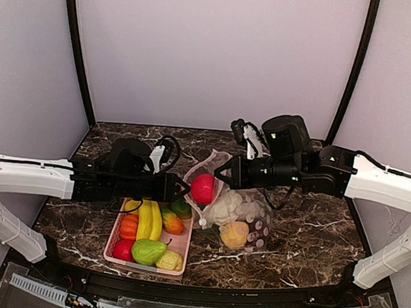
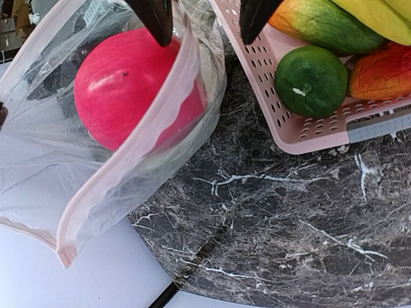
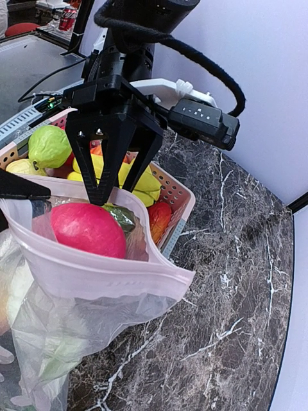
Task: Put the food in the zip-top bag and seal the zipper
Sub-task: Adjust the zipper food storage bag at the center of the board.
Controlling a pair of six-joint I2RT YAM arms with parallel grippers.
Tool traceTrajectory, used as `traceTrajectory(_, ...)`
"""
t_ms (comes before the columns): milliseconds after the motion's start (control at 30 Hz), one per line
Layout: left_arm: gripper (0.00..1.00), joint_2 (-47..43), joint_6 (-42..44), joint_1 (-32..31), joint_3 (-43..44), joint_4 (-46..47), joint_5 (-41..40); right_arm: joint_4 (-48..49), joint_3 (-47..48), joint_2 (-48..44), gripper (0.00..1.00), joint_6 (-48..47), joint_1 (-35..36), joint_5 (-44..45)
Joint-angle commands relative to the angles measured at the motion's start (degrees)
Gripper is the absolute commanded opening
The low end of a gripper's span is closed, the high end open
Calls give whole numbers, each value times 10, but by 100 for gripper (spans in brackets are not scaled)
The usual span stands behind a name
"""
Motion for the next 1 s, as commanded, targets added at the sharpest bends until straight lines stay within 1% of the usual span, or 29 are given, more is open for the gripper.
traceTrajectory(0, 29, 10, -4, 4, 9, 31, 31, 30, -7, -15, 0, 2, 4, 17)
traceTrajectory(167, 9, 20, 21, 7, 47, 48, 71, 27, -13, -25, 0, 4, -2, 39)
traceTrajectory(233, 3, 26, 36, 6, 74, 45, 96, 26, -17, -30, 0, 5, -12, 37)
traceTrajectory(267, 1, 31, 40, 7, 91, 45, 114, 25, -19, -31, 0, 6, -16, 35)
traceTrajectory(433, 1, 43, 50, 6, 142, 45, 175, 16, -19, -50, 0, 8, -45, 27)
traceTrajectory(500, 1, 43, 48, 6, 155, 50, 187, 13, -14, -64, 0, 3, -56, 29)
traceTrajectory(733, 1, 37, 46, 7, 182, 48, 197, 1, 10, -108, 0, -20, -75, 39)
traceTrajectory(967, 1, 23, 25, 8, 191, 87, 210, 2, -8, -127, 0, -14, -84, 52)
